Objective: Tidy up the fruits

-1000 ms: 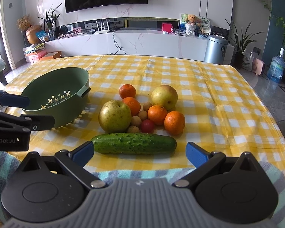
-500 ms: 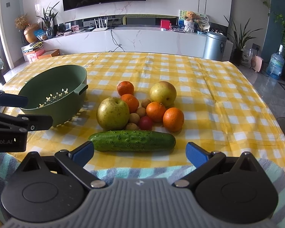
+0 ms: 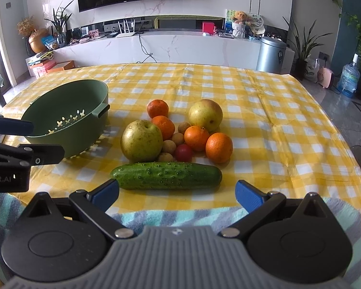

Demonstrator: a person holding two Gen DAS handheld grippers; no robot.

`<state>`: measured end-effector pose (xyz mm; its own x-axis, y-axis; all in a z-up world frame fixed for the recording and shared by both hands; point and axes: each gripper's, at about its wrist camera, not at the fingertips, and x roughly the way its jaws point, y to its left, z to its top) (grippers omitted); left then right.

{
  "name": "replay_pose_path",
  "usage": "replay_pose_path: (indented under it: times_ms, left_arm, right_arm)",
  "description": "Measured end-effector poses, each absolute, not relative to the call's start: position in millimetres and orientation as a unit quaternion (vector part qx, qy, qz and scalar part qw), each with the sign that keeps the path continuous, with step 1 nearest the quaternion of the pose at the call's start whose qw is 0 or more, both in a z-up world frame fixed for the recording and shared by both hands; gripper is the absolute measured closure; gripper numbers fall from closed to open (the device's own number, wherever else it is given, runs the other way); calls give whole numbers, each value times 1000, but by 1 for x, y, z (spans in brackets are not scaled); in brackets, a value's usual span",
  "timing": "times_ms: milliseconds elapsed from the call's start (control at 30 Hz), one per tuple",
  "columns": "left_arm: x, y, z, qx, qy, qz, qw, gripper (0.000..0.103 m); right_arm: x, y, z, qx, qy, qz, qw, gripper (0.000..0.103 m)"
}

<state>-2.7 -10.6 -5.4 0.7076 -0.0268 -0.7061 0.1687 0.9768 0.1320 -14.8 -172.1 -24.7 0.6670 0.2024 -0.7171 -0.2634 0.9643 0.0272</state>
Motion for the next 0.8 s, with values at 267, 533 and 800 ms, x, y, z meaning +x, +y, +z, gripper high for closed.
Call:
replay_pose_path:
  times_ms: [267, 533, 800]
  left_arm:
    - [-4, -11, -6, 93, 380, -54, 919, 21]
    - [-3, -12, -7, 88, 384, -56, 917, 21]
    - [5, -11, -2, 64, 383, -86, 918, 25]
  right_arm:
    - [-15, -173, -26, -37, 390, 127, 911, 4]
    - [-14, -174, -26, -34, 392, 127, 910, 4]
    - [-7, -181, -23, -7, 394, 134, 909, 4]
